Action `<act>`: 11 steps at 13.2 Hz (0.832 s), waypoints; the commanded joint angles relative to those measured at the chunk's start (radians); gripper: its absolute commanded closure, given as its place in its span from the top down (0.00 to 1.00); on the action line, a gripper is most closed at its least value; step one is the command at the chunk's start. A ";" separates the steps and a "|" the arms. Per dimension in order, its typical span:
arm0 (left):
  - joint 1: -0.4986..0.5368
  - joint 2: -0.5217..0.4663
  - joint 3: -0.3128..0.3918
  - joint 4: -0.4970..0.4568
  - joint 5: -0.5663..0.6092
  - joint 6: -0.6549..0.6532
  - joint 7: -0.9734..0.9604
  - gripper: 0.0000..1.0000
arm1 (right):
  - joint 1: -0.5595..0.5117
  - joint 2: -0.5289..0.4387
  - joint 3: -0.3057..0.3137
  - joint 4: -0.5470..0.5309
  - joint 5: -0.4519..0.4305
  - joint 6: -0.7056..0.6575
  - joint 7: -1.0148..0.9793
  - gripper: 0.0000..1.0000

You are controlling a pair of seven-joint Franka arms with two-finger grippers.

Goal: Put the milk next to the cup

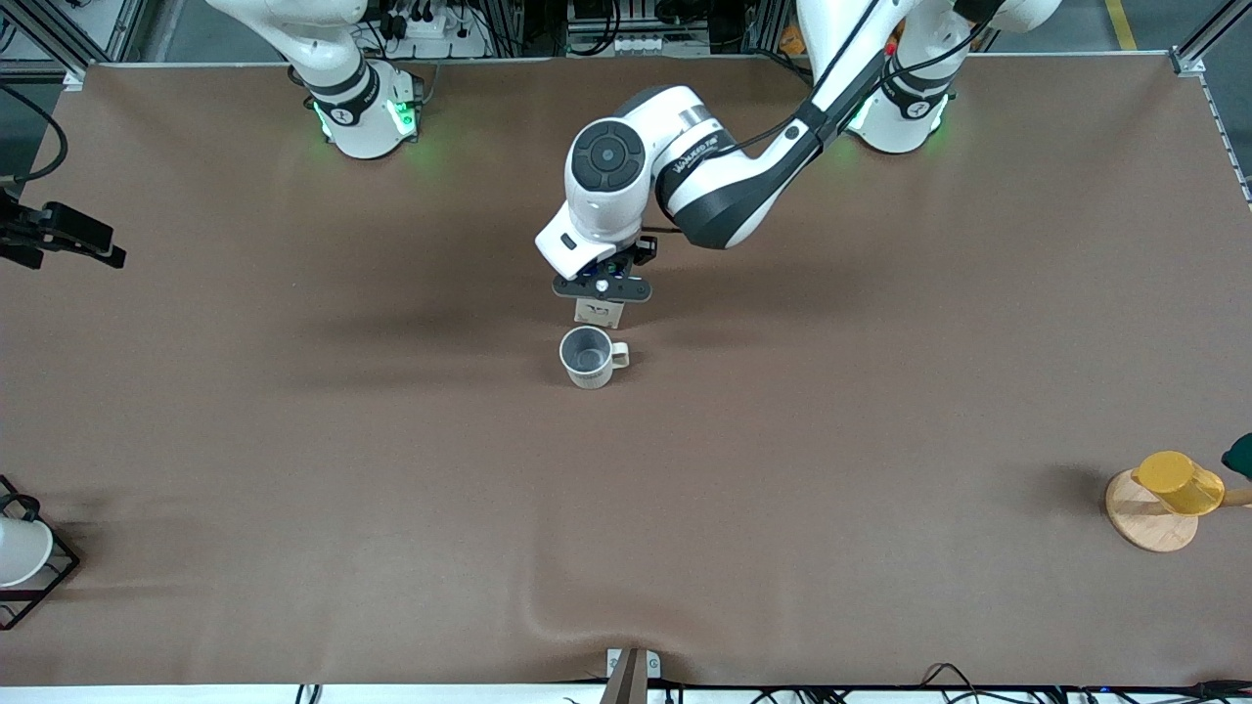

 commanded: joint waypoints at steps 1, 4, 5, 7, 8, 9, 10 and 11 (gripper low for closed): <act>-0.015 0.026 0.022 0.027 0.004 0.002 -0.007 0.19 | 0.021 -0.037 -0.024 -0.031 0.022 -0.017 -0.006 1.00; -0.016 0.039 0.030 0.028 0.005 0.010 -0.014 0.19 | 0.026 -0.038 -0.018 -0.025 0.019 -0.032 0.000 1.00; -0.016 0.042 0.030 0.028 0.005 0.012 -0.014 0.19 | 0.021 -0.038 -0.019 -0.023 0.019 -0.032 -0.010 1.00; -0.016 0.044 0.030 0.028 0.005 0.030 -0.014 0.19 | 0.019 -0.038 -0.021 -0.022 0.007 -0.032 -0.038 1.00; -0.018 0.044 0.030 0.028 0.005 0.033 -0.014 0.22 | 0.019 -0.037 -0.023 -0.014 0.005 -0.031 -0.033 1.00; -0.018 0.044 0.030 0.027 0.005 0.033 -0.014 0.27 | 0.019 -0.035 -0.023 -0.014 0.004 -0.023 -0.033 1.00; -0.022 0.046 0.030 0.027 0.005 0.033 -0.014 0.40 | 0.025 -0.034 -0.020 -0.005 -0.002 -0.020 -0.033 1.00; -0.022 0.050 0.030 0.027 0.008 0.036 -0.013 0.50 | 0.029 -0.034 -0.015 0.000 -0.030 -0.020 -0.032 1.00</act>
